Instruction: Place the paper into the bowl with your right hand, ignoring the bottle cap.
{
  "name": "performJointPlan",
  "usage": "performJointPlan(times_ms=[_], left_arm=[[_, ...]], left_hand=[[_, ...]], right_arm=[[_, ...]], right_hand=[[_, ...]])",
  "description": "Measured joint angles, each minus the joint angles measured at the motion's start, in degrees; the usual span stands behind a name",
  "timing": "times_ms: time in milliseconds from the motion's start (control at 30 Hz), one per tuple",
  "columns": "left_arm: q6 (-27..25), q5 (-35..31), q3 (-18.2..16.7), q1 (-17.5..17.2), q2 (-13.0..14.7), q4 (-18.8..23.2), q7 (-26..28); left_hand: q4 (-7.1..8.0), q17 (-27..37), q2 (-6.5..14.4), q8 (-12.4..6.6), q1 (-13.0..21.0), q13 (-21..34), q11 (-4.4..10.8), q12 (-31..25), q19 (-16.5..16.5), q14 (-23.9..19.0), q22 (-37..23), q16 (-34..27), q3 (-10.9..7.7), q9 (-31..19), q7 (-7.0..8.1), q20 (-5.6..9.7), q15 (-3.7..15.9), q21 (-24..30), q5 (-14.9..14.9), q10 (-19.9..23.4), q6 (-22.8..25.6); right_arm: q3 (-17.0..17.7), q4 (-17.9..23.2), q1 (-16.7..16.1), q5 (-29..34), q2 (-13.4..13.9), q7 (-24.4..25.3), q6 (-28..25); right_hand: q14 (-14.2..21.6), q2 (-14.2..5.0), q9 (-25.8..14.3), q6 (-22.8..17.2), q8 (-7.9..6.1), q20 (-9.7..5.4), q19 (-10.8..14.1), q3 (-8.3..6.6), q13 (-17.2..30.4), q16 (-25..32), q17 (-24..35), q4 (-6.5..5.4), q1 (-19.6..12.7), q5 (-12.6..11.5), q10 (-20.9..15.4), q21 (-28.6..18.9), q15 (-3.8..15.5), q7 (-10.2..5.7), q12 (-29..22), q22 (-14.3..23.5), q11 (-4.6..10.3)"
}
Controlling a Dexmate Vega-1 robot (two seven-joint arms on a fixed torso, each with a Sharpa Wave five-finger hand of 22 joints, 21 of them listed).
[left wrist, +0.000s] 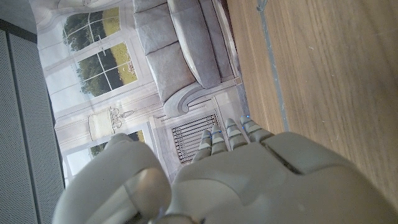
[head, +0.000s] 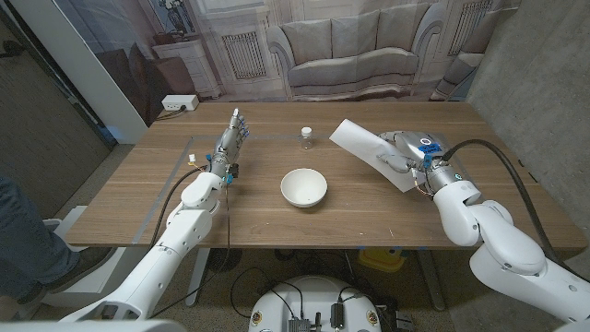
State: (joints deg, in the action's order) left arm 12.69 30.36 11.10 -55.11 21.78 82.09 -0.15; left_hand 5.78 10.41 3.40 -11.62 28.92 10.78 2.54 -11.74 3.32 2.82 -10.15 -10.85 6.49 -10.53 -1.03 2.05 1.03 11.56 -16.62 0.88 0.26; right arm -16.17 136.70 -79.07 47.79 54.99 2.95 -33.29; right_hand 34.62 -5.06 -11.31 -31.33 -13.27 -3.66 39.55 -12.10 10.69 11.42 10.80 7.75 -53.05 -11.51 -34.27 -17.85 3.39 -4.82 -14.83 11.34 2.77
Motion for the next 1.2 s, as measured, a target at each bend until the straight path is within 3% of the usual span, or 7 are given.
performJointPlan(times_ms=[633, 1200], left_arm=[[0.01, -0.04, -0.3, -1.28, 0.87, 2.34, 1.85], [0.47, 0.58, -0.24, -1.7, 1.6, 3.01, 2.64]], left_hand=[[-0.05, 0.0, 0.0, 0.0, 0.0, 0.0, 0.0, 0.0, 0.0, 0.0, 0.0, 0.0, 0.43, 0.0, 0.0, 0.0, 0.0, 0.0, 0.0, 0.0, 0.0], [0.01, 0.0, 0.15, 0.0, 0.15, 0.0, 0.0, 0.0, 0.0, 0.0, 0.0, 0.0, 0.48, 0.0, 0.0, 0.0, 0.0, 0.0, 0.0, 0.0, 0.0]], right_arm=[[2.19, -0.8, 0.86, -0.6, -0.56, -1.3, 8.63], [2.68, -0.98, 1.54, 0.38, -1.57, -2.23, 13.1]], right_hand=[[-0.31, 0.0, 0.0, -0.53, 0.0, 0.0, 0.0, 0.0, 0.0, -0.23, -0.01, 0.0, 0.0, 0.0, -0.31, 0.0, -0.31, -0.08, 0.22, -0.01, 0.31], [-0.3, 0.0, -0.3, -0.52, 0.36, 0.0, 0.0, 0.0, 0.0, -0.23, -0.01, 0.0, 0.0, 0.0, -0.52, 0.33, -0.31, -0.09, 0.44, -0.01, 0.1]])
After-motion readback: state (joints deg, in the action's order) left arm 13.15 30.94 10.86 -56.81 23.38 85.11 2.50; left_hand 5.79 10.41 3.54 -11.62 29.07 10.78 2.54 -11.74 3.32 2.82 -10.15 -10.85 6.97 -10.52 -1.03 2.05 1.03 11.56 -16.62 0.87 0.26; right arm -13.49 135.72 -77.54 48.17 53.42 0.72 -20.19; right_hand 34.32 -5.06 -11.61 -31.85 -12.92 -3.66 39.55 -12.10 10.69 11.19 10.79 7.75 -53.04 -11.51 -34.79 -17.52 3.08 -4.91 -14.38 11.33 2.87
